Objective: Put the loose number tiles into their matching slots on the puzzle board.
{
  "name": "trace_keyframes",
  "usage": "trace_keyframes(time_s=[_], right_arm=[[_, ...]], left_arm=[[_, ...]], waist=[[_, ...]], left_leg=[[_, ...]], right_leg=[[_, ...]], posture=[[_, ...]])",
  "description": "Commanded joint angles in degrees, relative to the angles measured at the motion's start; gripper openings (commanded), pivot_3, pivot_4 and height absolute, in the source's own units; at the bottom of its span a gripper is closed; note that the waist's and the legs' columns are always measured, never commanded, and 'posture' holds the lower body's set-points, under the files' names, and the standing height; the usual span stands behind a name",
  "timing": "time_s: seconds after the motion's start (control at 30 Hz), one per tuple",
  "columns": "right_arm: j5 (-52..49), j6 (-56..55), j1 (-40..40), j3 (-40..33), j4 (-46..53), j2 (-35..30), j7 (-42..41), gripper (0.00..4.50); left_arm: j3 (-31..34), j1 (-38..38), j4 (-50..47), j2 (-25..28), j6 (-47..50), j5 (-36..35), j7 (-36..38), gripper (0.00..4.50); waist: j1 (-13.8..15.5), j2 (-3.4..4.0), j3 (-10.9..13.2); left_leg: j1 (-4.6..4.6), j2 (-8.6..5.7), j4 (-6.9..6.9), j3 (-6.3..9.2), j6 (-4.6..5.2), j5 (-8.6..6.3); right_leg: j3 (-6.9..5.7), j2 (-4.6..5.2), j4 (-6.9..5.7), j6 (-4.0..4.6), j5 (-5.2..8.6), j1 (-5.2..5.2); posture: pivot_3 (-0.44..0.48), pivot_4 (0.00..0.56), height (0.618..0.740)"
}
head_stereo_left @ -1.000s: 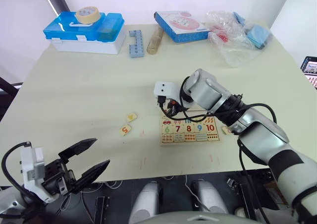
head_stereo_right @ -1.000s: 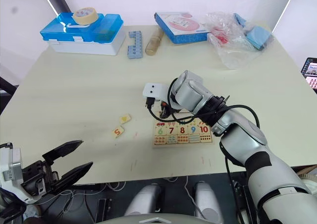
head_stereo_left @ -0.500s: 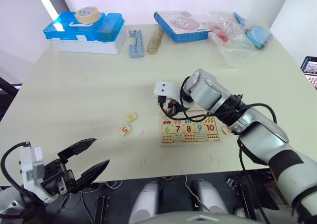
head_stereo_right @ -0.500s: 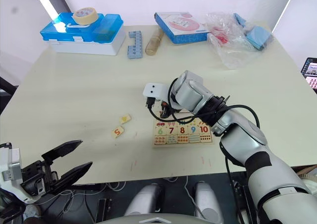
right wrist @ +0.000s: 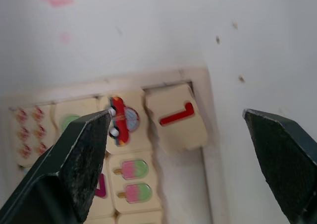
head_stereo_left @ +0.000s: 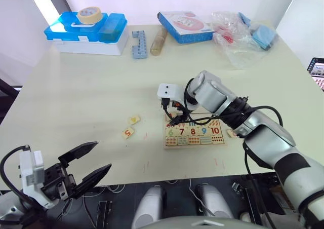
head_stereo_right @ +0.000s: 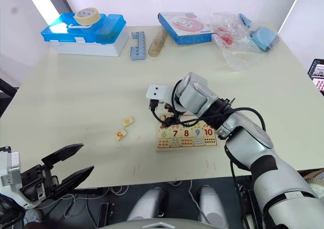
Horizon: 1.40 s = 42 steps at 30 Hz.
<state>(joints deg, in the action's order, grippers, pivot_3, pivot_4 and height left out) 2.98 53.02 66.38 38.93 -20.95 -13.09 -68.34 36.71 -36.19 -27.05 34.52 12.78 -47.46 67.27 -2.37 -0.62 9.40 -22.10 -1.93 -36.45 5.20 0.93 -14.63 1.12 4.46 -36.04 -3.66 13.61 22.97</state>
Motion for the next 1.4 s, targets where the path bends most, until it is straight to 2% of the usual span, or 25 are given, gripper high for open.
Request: trace_keyframes(time_s=[0.03,0.17,0.3,0.4,0.43,0.47,0.73,1.4], right_arm=[[-4.44,-2.27,-1.13,-7.04,4.85,-0.46,-0.36,4.44],[-5.25,-7.41,-4.18,-11.52,4.42,-1.49,3.10,4.44],[-6.20,-10.71,-7.04,-13.68,4.48,-2.85,3.92,2.70],[-4.52,-14.94,-8.62,-13.21,2.57,-3.56,5.92,0.96],[-4.28,-15.90,-8.83,-13.20,2.08,-3.49,6.43,0.61],[-4.13,-16.63,-8.99,-13.36,1.65,-3.22,7.09,0.07],[-1.83,-21.46,-10.15,-12.56,-1.92,-2.26,9.45,0.03],[0.46,-22.09,-12.73,-10.97,-0.52,-2.76,5.69,0.03]], left_arm=[[1.82,-0.49,-1.86,-0.18,-1.21,-0.52,-0.04,4.50],[1.72,-0.45,-1.81,-0.23,-1.44,-0.46,-0.28,4.50],[1.37,-0.04,-1.53,-0.24,-1.70,-0.31,-0.54,4.50],[1.07,0.46,-1.12,-0.19,-1.84,-0.09,-0.60,4.50],[1.00,0.63,-1.00,-0.16,-1.84,-0.03,-0.63,4.50],[0.92,0.78,-0.94,-0.14,-1.83,0.02,-0.65,4.50],[0.76,1.56,-0.61,-0.08,-1.70,0.46,-0.72,4.50],[0.67,1.48,-0.82,-0.91,-1.89,1.00,-0.90,4.50]], waist=[[0.00,-0.01,0.00],[0.06,-0.02,-0.01],[0.01,-0.09,-0.06],[0.01,-0.10,-0.06],[0.00,-0.10,-0.06],[0.01,-0.10,-0.06],[0.05,-0.11,-0.07],[0.02,-0.11,-0.07]], left_leg=[[0.00,0.00,0.00,-0.01,0.00,0.00],[0.00,0.00,0.00,-0.01,0.00,0.00],[0.03,0.00,0.00,-0.04,0.00,0.00],[0.03,0.02,0.00,-0.06,0.00,0.00],[0.03,0.02,0.00,-0.06,0.00,0.00],[0.03,0.02,0.00,-0.07,0.00,0.00],[0.05,0.04,0.00,-0.10,0.00,0.01],[0.07,0.08,0.00,-0.10,0.00,0.01]], right_leg=[[0.01,0.00,0.00,0.00,0.00,0.00],[0.00,0.01,0.00,0.00,0.00,-0.01],[0.03,0.00,-0.02,0.00,-0.01,-0.01],[0.04,-0.02,-0.02,0.01,-0.01,-0.01],[0.04,-0.02,-0.03,0.01,-0.01,-0.01],[0.05,-0.02,-0.02,0.01,-0.01,-0.01],[0.10,-0.07,-0.04,0.01,-0.01,-0.01],[0.11,-0.11,-0.06,0.02,-0.02,-0.01]], posture=[[0.000,0.150,0.740],[0.000,0.150,0.740],[0.000,0.150,0.740],[0.000,0.150,0.740],[0.000,0.150,0.740],[0.000,0.150,0.740],[0.000,0.150,0.740],[0.000,0.150,0.740]])
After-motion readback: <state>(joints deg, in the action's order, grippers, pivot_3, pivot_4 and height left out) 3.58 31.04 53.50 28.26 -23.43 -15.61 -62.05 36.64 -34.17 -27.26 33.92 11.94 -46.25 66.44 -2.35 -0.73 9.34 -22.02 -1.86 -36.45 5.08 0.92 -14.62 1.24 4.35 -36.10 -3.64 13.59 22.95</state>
